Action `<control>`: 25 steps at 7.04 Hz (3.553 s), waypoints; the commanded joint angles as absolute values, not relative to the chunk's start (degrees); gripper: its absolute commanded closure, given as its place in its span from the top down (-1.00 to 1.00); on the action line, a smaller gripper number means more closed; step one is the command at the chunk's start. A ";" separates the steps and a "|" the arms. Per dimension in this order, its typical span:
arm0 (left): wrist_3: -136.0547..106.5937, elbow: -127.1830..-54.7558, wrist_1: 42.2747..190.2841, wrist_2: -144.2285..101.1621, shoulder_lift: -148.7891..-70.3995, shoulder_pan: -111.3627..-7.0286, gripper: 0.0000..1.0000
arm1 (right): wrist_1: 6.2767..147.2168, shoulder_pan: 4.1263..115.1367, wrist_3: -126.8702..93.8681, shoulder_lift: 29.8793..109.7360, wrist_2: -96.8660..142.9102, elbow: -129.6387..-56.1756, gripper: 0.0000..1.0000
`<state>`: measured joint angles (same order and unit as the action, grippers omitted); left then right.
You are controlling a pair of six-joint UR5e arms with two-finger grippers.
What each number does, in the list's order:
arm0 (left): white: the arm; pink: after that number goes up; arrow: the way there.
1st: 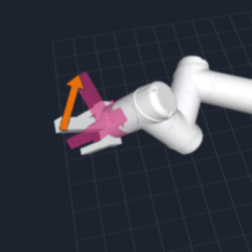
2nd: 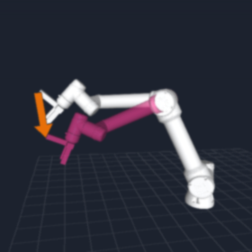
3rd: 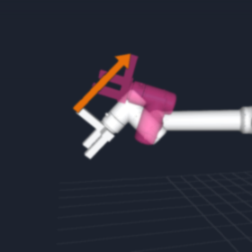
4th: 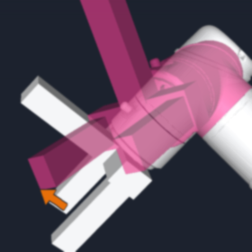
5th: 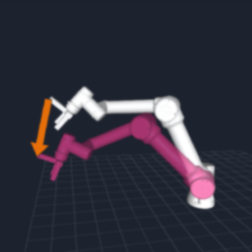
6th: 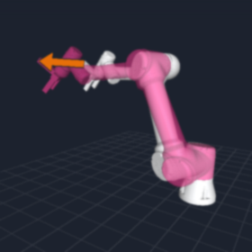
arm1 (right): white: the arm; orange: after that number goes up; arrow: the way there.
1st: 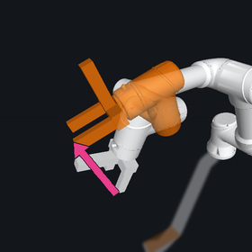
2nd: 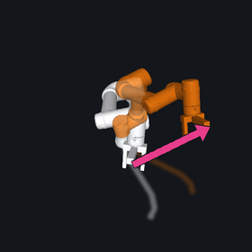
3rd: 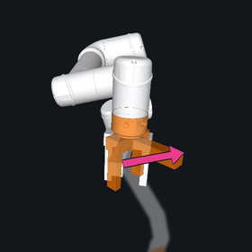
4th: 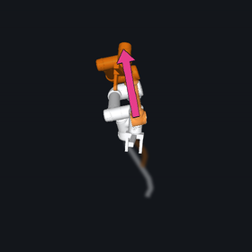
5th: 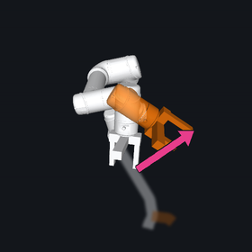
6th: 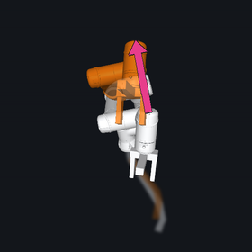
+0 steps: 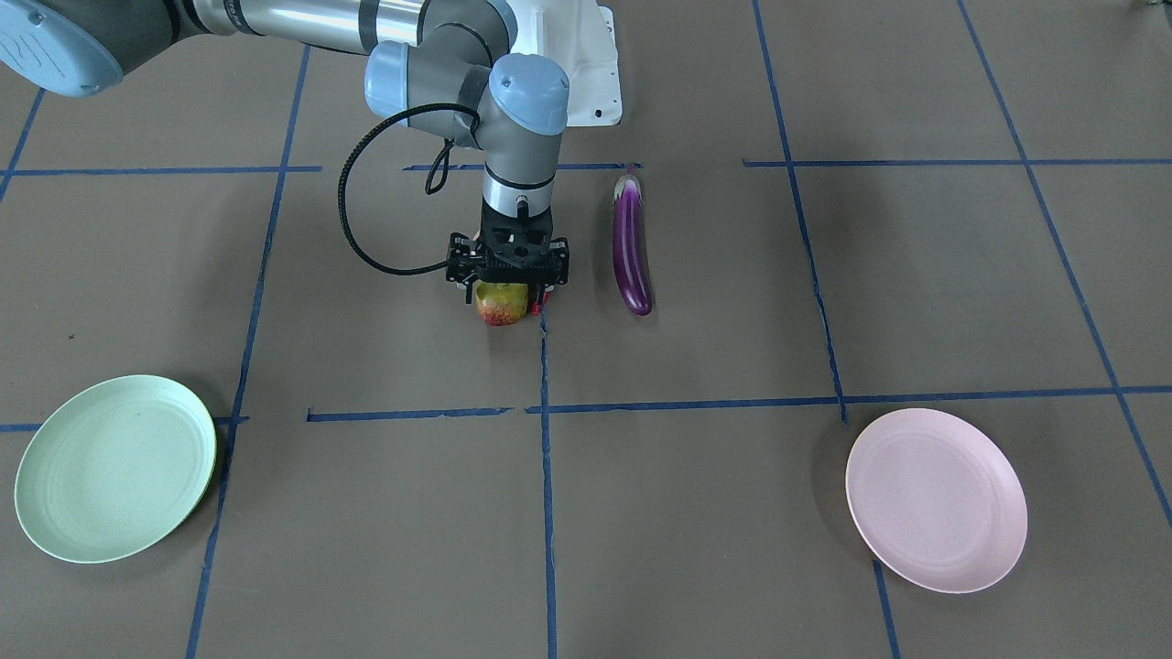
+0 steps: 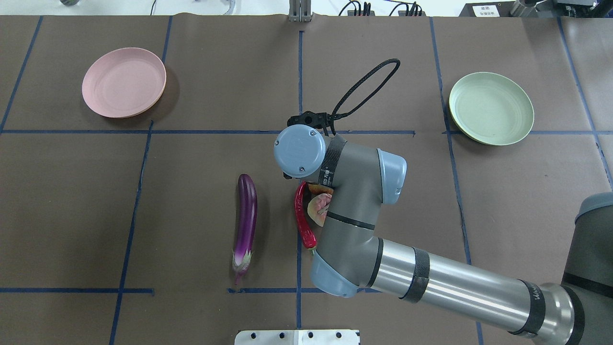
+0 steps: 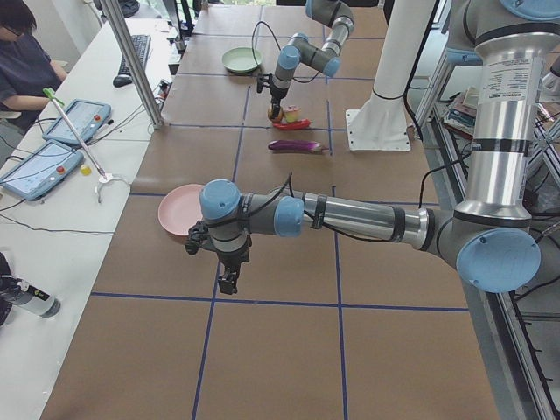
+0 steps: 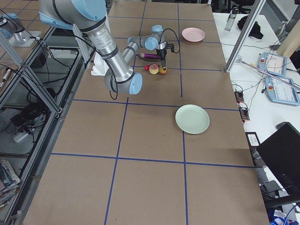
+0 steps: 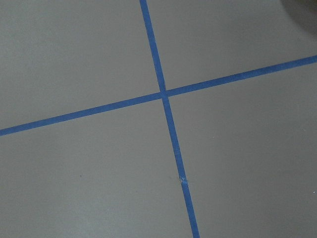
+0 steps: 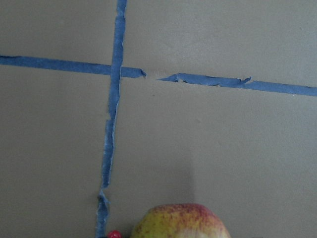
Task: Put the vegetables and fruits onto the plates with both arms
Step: 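Close the right gripper on the pear and lift it, then carry the pear to the pale green plate and release it, then move the right gripper back over the pink peach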
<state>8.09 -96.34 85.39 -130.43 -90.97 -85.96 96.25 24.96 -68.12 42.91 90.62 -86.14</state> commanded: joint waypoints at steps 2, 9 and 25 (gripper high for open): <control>8.09 -96.24 85.34 -130.43 -90.97 -85.96 1.00 | 96.41 24.87 -68.12 42.37 91.05 -85.96 -0.66; 8.09 -96.42 85.43 -130.43 -90.97 -85.96 1.00 | 95.37 55.31 -34.63 55.22 115.69 -94.52 -0.92; 8.09 -96.33 85.43 -130.52 -90.88 -85.96 1.00 | 86.08 63.20 -18.44 63.77 127.88 -89.23 0.99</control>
